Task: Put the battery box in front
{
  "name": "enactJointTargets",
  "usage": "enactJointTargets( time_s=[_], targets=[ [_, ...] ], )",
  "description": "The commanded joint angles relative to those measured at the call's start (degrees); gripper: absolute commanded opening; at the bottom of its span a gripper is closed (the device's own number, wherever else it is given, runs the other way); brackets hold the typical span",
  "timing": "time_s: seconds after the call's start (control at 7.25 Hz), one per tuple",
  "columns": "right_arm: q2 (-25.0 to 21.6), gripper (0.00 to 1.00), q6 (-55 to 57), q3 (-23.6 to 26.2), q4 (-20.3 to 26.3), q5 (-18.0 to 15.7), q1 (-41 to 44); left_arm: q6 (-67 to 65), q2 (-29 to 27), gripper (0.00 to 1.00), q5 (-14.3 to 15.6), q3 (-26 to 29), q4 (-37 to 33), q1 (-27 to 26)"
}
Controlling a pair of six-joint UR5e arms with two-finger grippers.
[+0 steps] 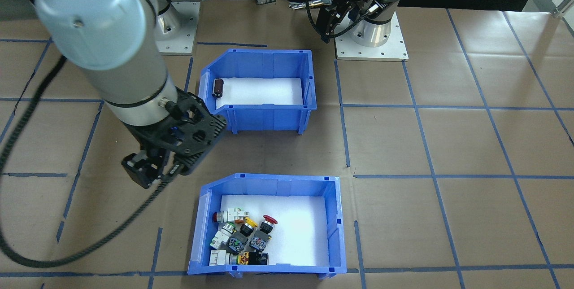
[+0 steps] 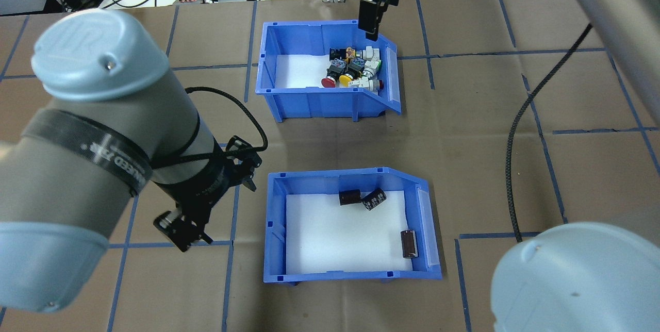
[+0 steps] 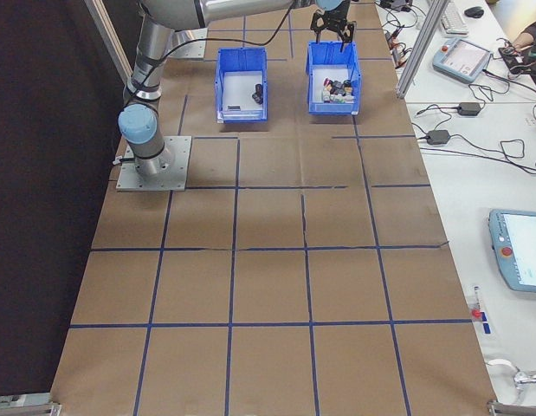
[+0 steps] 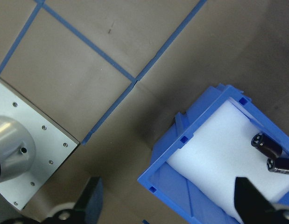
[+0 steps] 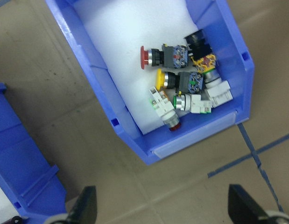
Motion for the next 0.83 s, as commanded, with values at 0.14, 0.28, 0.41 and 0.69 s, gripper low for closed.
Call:
enactJointTargets(
  time_s=[0.14,0.28,0.41,0.69],
  targets=[
    [4.7,1.00,-7.9,-1.4,-0.2,-0.9,10.1,-26.7,0.6,0.99,-6.1,-10.2,8.3,-8.1],
    [5.7,1.00,-11.2,-1.2,-0.2,-3.1,11.4,-31.3,0.5,0.99,-6.1,-13.0,14.7,-9.6],
    [6.4,1.00,-11.6,-0.4,-0.1,-3.2,12.1,-36.2,0.2,0.99,-6.2,-15.8,20.0,-10.8],
    [7.1,1.00,-12.4,2.9,-3.0,-3.0,12.1,-38.9,-0.3,0.99,-6.1,-18.3,21.4,-12.7]
  ],
)
